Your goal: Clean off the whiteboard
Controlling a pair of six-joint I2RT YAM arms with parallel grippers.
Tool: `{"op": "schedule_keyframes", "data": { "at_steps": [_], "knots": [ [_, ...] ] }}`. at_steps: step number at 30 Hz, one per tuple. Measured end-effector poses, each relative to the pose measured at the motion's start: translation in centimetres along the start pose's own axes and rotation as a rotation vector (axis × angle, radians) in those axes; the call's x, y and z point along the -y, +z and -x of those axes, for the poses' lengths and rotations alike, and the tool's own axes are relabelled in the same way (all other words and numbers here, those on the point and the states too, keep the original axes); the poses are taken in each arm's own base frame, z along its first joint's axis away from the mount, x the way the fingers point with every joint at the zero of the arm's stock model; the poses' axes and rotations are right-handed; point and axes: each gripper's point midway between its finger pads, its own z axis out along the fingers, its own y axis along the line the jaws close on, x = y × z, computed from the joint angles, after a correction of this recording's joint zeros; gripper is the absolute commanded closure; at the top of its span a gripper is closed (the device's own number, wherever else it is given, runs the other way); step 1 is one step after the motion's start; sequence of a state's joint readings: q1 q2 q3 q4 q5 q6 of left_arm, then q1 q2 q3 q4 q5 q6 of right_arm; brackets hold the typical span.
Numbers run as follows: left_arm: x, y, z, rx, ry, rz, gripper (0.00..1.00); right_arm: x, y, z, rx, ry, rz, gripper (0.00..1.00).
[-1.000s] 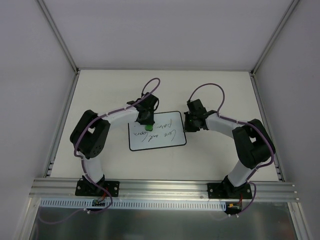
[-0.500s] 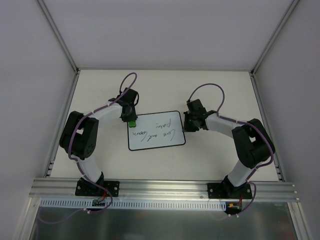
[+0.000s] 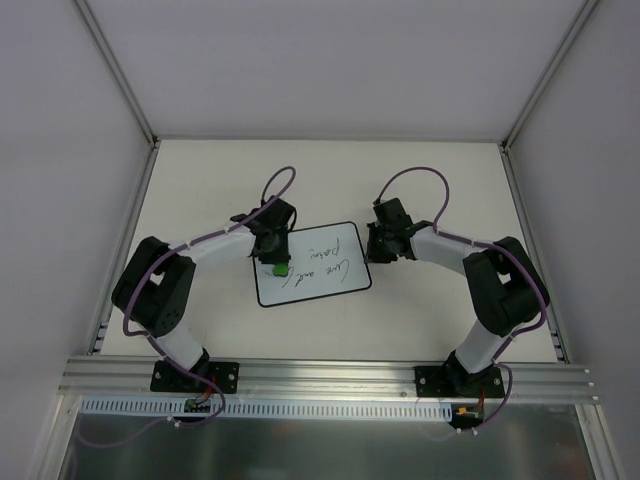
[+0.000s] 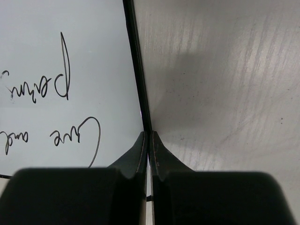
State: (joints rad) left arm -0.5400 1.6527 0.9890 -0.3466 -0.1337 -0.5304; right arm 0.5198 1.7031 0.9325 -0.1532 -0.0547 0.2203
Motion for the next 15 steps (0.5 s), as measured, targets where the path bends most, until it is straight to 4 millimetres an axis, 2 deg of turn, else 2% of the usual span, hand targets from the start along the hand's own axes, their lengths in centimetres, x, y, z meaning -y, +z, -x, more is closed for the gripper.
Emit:
{"op": "schedule_keyframes", "data": {
  "at_steps": [4,8,12,15],
  "knots": [
    [4.1,-0.2,-1.7,-0.039,0.073,-0.055,1.0,0.0,0.0,0.0,0.0,0.004,0.0,1.0],
    [6.6,-0.2,-2.5,-0.046,0.093,-0.082,1.0,0.0,0.0,0.0,0.0,0.005,0.0,1.0],
    [6.1,-0.2,-2.7,-0.038,0.048,-0.083,1.0,0.0,0.0,0.0,0.0,0.006,0.0,1.0],
    [4.3,-0.4,-2.5,-0.025,-0.021,-0.079,1.0,-0.1,0.0,0.0,-0.002,0.007,0.002,1.0]
  ]
}}
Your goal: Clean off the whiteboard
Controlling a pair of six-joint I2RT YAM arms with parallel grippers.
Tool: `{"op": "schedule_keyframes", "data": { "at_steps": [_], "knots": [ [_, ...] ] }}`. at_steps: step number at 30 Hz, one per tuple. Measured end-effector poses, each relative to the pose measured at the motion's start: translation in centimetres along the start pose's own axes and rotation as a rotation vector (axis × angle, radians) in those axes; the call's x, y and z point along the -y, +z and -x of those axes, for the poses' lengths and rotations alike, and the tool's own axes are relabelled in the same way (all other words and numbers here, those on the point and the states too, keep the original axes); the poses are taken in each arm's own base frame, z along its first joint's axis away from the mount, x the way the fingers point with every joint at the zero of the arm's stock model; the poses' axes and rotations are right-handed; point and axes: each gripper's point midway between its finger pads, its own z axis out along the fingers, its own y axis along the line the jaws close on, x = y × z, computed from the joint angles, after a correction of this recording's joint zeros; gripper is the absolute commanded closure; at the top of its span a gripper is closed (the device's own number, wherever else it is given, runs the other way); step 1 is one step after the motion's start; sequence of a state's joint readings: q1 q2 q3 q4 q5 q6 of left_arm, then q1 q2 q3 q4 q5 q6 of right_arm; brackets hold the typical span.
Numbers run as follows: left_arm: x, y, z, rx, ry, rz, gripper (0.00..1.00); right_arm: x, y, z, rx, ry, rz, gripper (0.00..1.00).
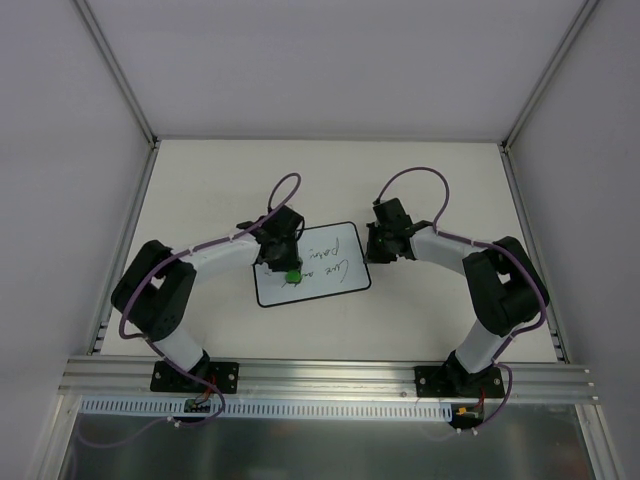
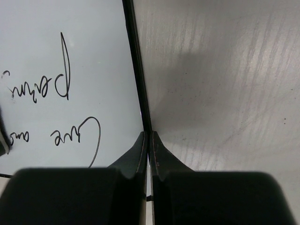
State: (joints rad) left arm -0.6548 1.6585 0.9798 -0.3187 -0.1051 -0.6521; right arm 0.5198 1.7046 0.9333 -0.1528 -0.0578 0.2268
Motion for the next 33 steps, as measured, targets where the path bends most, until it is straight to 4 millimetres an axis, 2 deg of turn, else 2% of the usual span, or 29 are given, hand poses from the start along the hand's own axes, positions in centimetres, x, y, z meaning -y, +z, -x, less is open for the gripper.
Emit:
{"op": "schedule_keyframes", "data": {
  "at_steps": [5,7,15,20,24,30,33],
  "knots": [
    [-5.2,-0.9,1.0,0.024,-0.114,0.069,1.0,-0.1,0.0,0.0,-0.003,0.002,0.005,1.0],
    [-6.6,-1.1,1.1,0.021,-0.134,0.098,1.0,-0.2,0.1,0.0,-0.004,0.002,0.006,1.0],
    [-7.7,-1.2,1.2,0.016,-0.129,0.128,1.0,-0.2,0.1,0.0,-0.005,0.002,0.009,1.0],
    [-7.7,-1.2,1.1,0.007,-0.11,0.117,1.0,-0.2,0.1,0.0,-0.006,0.006,0.009,1.0],
    [-5.6,-1.3,0.0,-0.022,-0.027,0.099,1.0,-0.3,0.1,0.0,-0.006,0.009,0.009,1.0],
    [3.1,-0.7,-2.9,-0.1,0.179,-0.011,1.0,-0.3,0.1,0.0,-0.006,0.013,0.009,1.0],
    [5.5,-0.4,-3.5,-0.109,0.225,-0.038,1.0,-0.3,0.1,0.0,-0.006,0.016,0.009,1.0]
  ]
}}
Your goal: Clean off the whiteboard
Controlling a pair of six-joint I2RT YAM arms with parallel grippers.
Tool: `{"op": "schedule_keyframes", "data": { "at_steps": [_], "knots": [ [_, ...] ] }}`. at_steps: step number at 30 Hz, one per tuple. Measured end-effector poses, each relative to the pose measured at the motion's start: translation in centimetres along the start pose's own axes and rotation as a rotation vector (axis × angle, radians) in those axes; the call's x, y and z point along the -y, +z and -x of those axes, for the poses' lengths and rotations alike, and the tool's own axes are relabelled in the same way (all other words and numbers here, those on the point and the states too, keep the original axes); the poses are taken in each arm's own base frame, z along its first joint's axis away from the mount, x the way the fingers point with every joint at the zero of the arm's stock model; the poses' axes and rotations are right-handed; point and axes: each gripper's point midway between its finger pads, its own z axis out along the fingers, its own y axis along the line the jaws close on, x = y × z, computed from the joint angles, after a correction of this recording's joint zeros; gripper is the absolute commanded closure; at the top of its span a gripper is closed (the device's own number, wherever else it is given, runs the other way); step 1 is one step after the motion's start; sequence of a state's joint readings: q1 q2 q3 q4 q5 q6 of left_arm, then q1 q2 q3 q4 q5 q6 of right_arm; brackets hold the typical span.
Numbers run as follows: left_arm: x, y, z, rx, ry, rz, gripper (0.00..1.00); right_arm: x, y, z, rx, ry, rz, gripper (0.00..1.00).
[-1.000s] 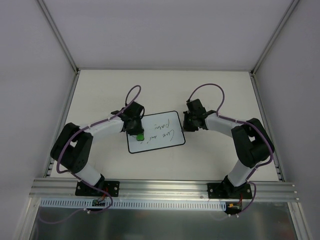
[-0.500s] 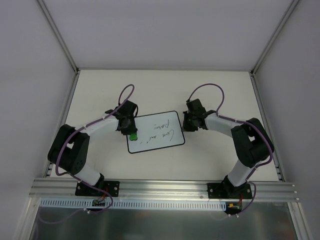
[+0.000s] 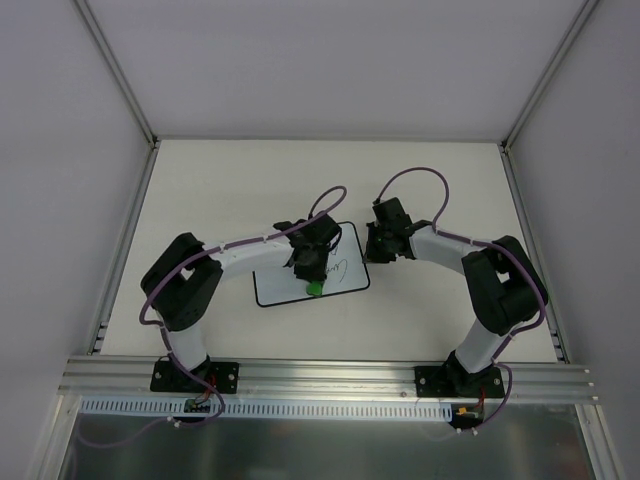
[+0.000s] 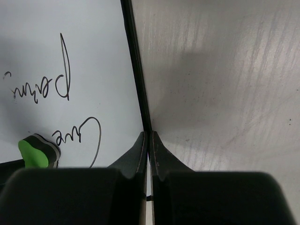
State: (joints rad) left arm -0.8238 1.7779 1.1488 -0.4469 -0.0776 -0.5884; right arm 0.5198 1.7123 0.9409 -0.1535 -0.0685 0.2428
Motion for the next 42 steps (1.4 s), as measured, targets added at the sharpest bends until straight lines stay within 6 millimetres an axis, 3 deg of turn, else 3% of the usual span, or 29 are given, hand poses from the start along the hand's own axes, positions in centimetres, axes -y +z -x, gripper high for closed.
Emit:
{"op": "schedule_keyframes", "data": {
  "at_steps": [6,14,19,26,30,33,36,39,42],
  "knots": [
    [-0.9,0.1,0.8,-0.009,-0.045,0.0,1.0,0.0,0.0,0.0,0.001,0.003,0.001,1.0],
    [-8.2,-0.1,3.6,0.041,-0.191,0.108,1.0,-0.1,0.0,0.0,0.001,0.005,0.001,1.0],
    [-9.5,0.1,4.7,0.035,-0.143,0.151,1.0,-0.1,0.0,0.0,0.001,0.004,0.002,1.0],
    [-7.8,1.5,8.0,0.038,-0.064,0.131,1.0,-0.1,0.0,0.0,0.001,0.004,0.001,1.0],
    [-5.1,2.2,8.8,0.046,0.003,0.096,1.0,0.0,0.0,0.0,0.002,0.005,0.001,1.0],
    [-1.7,2.7,8.6,0.051,0.064,0.043,1.0,0.0,0.0,-0.1,0.004,0.007,0.002,1.0],
    [0.6,2.7,7.8,0.048,0.107,0.006,1.0,0.0,0.0,-0.1,0.008,0.007,0.004,1.0],
    [1.1,2.7,7.0,0.049,0.122,-0.004,1.0,0.1,-0.1,-0.1,0.008,0.008,0.004,1.0],
    [-0.2,2.2,6.2,0.046,0.094,0.0,1.0,0.1,-0.1,-0.1,0.01,0.009,0.004,1.0]
  ]
}}
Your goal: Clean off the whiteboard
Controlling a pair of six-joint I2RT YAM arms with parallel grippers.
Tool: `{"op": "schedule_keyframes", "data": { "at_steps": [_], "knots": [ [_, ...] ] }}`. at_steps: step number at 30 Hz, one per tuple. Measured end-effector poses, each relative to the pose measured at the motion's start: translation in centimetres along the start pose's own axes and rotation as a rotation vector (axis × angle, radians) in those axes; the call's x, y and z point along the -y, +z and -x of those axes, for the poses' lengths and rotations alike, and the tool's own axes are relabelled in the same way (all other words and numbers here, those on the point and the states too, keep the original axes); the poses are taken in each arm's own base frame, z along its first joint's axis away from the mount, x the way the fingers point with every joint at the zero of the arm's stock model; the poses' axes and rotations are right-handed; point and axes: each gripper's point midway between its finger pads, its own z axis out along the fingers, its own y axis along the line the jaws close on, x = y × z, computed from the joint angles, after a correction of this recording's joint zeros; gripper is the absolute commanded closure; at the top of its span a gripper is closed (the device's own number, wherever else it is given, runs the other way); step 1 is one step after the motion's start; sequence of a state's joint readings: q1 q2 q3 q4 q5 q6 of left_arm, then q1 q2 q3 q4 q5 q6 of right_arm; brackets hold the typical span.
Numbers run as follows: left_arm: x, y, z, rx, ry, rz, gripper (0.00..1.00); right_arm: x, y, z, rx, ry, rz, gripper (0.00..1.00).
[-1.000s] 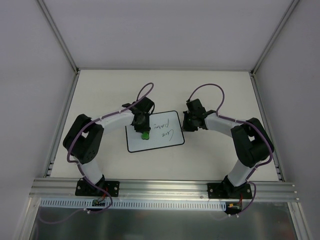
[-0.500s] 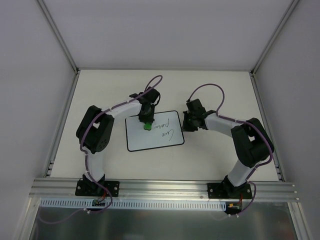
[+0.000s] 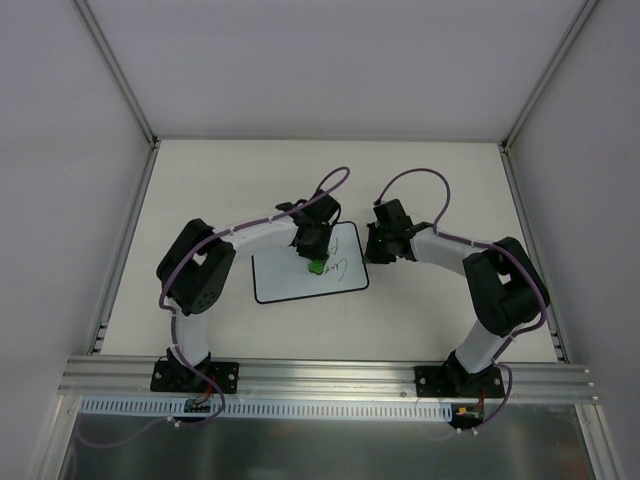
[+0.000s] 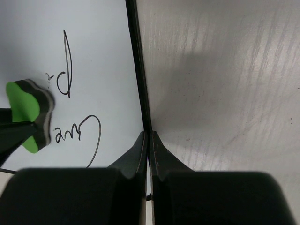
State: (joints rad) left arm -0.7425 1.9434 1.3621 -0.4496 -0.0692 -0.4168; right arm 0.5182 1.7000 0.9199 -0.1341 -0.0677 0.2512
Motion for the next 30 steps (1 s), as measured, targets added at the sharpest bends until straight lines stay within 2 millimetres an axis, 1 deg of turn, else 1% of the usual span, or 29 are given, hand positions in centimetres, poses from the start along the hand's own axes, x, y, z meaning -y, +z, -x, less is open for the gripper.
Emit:
{"op": "schedule_keyframes", "data": {
  "at_steps": [2,4,7,9,11,13,15,18,21,26,29,30],
  "knots": [
    [-1.7,-0.7,-1.0,-0.011,-0.039,0.016,1.0,0.0,0.0,0.0,0.001,0.001,0.0,1.0],
    [-4.1,-1.5,-2.1,-0.028,-0.086,0.044,1.0,0.0,0.0,0.0,0.001,0.001,0.0,1.0],
    [-7.1,-2.4,-3.2,-0.046,-0.141,0.089,1.0,0.0,0.0,0.0,0.001,0.001,0.0,1.0],
    [-8.4,-2.8,-3.5,-0.055,-0.163,0.113,1.0,0.0,0.0,0.0,0.001,0.001,0.0,1.0],
    [-8.5,-2.8,-3.6,-0.061,-0.158,0.116,1.0,0.0,0.0,0.0,0.001,0.001,0.001,1.0],
    [-8.1,-2.8,-3.8,-0.069,-0.141,0.113,1.0,0.0,0.0,0.0,0.001,0.001,0.0,1.0],
    [-7.0,-2.7,-3.7,-0.078,-0.108,0.105,1.0,0.0,0.0,0.0,0.001,0.001,0.0,1.0],
    [-4.3,-2.1,-3.2,-0.09,-0.053,0.075,1.0,0.0,0.0,0.0,0.001,0.002,0.0,1.0],
    [-0.9,-1.2,-2.3,-0.087,0.002,0.031,1.0,0.0,0.0,0.1,0.001,0.003,0.0,1.0],
    [3.8,-0.2,-1.3,-0.079,0.06,-0.035,1.0,0.3,-0.2,0.0,0.003,0.01,-0.003,1.0],
    [5.0,0.0,-1.2,-0.073,0.071,-0.053,1.0,0.6,-0.3,-0.1,0.004,0.015,-0.006,0.98],
    [5.0,0.0,-1.2,-0.072,0.068,-0.053,0.88,0.7,-0.4,-0.1,0.003,0.016,-0.007,0.96]
  ]
}}
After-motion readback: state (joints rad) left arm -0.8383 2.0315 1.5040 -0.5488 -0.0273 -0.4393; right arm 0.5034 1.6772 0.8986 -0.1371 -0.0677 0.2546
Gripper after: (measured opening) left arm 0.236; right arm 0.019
